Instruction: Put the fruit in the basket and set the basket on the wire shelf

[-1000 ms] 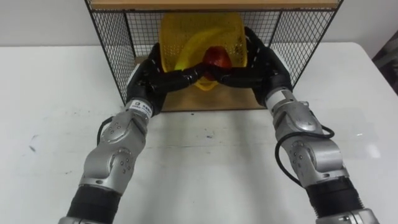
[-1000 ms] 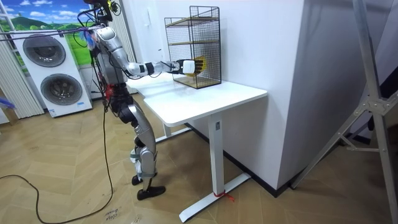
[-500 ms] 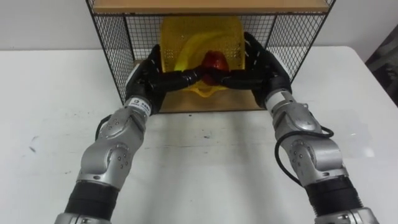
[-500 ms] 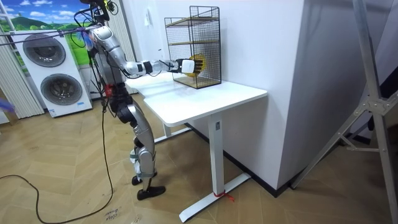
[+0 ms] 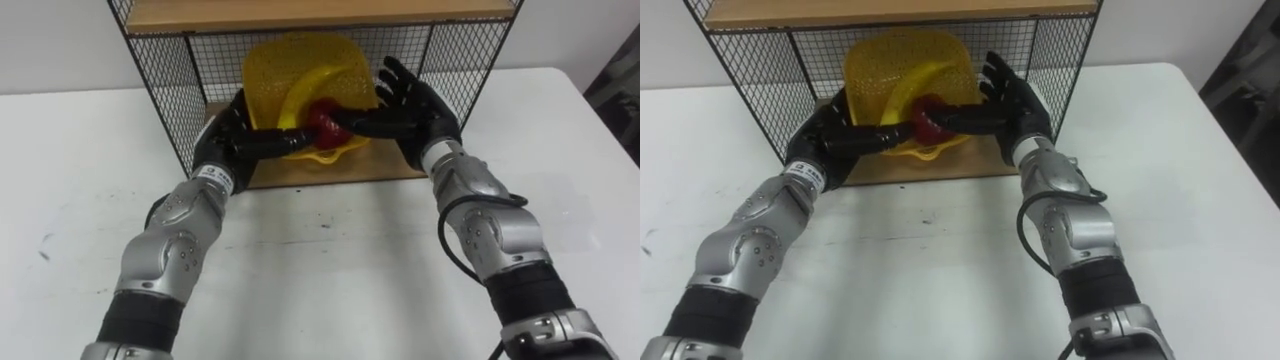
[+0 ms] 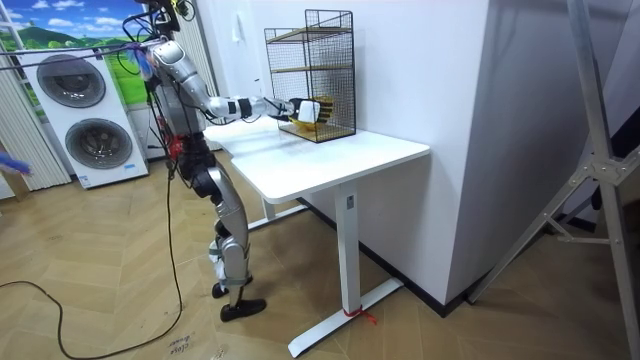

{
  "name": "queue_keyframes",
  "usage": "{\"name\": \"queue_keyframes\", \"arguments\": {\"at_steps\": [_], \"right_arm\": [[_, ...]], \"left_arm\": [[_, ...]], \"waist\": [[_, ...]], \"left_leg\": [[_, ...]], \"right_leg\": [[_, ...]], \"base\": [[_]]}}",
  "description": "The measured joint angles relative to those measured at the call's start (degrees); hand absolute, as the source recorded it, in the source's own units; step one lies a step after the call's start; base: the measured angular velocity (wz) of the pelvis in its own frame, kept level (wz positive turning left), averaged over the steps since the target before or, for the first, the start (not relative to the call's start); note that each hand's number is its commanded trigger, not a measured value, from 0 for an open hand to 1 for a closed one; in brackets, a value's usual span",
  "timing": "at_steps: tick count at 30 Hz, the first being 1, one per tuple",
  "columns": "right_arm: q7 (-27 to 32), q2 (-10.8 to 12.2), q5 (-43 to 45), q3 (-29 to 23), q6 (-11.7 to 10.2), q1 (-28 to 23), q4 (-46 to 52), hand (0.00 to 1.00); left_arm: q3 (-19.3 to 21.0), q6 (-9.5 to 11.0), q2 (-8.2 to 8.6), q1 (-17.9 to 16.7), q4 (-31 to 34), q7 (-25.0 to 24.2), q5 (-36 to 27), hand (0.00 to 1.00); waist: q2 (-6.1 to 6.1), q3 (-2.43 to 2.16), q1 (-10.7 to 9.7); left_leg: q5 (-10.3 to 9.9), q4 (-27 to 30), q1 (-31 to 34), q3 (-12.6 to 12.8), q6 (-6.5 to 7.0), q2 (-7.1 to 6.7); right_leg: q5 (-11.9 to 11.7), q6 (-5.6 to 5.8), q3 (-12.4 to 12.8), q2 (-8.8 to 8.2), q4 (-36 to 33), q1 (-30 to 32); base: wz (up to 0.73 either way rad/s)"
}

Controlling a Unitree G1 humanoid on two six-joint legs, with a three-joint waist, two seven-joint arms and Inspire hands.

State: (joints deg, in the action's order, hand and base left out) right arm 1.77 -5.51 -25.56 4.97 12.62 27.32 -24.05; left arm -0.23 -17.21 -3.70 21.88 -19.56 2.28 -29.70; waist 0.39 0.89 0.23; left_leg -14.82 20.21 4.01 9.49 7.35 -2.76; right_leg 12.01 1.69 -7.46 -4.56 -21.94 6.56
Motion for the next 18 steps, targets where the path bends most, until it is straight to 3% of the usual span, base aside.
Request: {"name": "queue_keyframes", "arguments": {"at_steps": [13,18], "right_arm": [[-1.5,-0.9,0.2,-1.6,0.0,-2.8,-0.1,0.00],[-1.6,-0.9,0.1,-1.8,0.0,-3.0,-0.1,0.00]], "left_arm": [[2.5,0.0,-0.62,0.0,-0.4,1.0,0.0,0.00],[2.5,0.0,-1.73,-0.1,-0.4,1.2,0.0,0.00]], "waist": [[0.04,-0.10,0.1],[0.12,-0.45,0.2]], "left_leg": [[0.5,-1.5,-0.7,0.0,-0.44,0.54],[0.5,-1.2,-0.7,0.0,-0.44,0.54]], "right_leg": [[-0.8,-0.57,0.0,0.76,1.2,-0.5],[-0.8,-0.58,0.1,0.76,1.2,-0.7]], "base": [[0.00],[0.00]]}}
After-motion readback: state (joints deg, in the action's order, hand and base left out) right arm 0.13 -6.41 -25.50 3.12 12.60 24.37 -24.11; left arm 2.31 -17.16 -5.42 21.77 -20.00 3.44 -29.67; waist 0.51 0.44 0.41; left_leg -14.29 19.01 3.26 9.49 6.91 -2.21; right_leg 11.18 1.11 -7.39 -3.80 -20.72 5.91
